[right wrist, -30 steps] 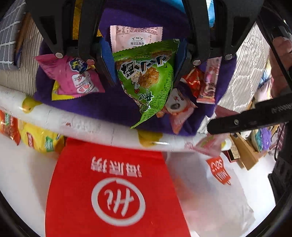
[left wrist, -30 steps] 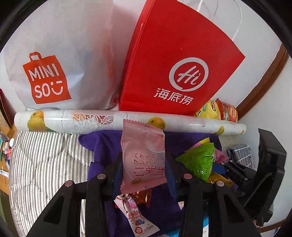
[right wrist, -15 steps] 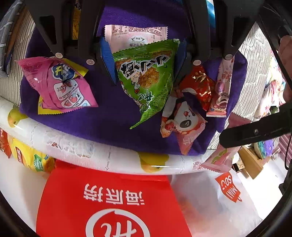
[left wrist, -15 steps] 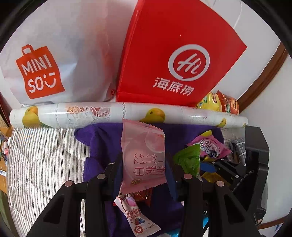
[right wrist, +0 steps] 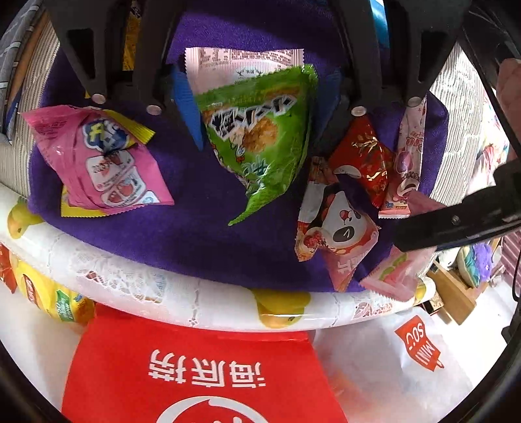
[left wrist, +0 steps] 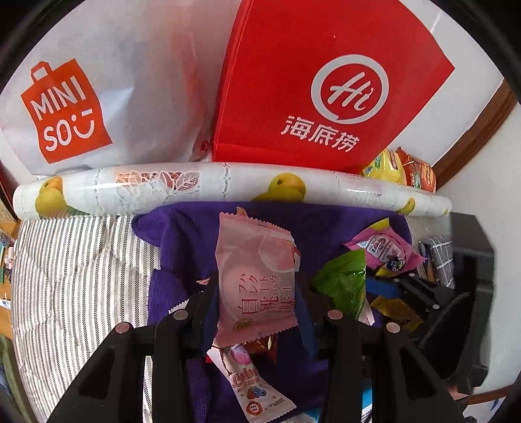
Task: Organize snacks
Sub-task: 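Lower both bags onto the purple towel and open both grippers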
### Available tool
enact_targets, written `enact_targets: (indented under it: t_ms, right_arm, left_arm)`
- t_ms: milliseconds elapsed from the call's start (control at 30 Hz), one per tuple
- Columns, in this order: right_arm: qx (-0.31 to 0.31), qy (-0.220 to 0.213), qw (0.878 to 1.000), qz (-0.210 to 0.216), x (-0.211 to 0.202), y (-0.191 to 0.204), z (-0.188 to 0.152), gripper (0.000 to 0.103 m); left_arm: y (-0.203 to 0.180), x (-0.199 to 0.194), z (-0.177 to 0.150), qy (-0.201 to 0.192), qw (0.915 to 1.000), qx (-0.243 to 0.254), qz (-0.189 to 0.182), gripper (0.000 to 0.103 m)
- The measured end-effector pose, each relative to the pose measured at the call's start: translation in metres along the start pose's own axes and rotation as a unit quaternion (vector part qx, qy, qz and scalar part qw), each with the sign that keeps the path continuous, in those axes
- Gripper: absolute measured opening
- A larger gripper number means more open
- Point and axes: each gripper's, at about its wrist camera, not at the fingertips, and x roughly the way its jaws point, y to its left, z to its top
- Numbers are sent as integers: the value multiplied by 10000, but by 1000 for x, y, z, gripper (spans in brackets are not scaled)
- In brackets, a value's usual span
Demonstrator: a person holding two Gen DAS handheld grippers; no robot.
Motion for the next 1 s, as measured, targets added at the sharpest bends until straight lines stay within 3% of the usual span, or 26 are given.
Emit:
enact_targets:
  t_ms: [400,1000]
  right_arm:
    - [136,-817,9966,-38,-54,-4,4,71]
    - [313,-1038,9941,9,-77,-14,-3,71]
  left_arm:
    - [-10,15,-3,220,9996,161,52,40]
    - [-14,34,-2,447,9986,264,71,40]
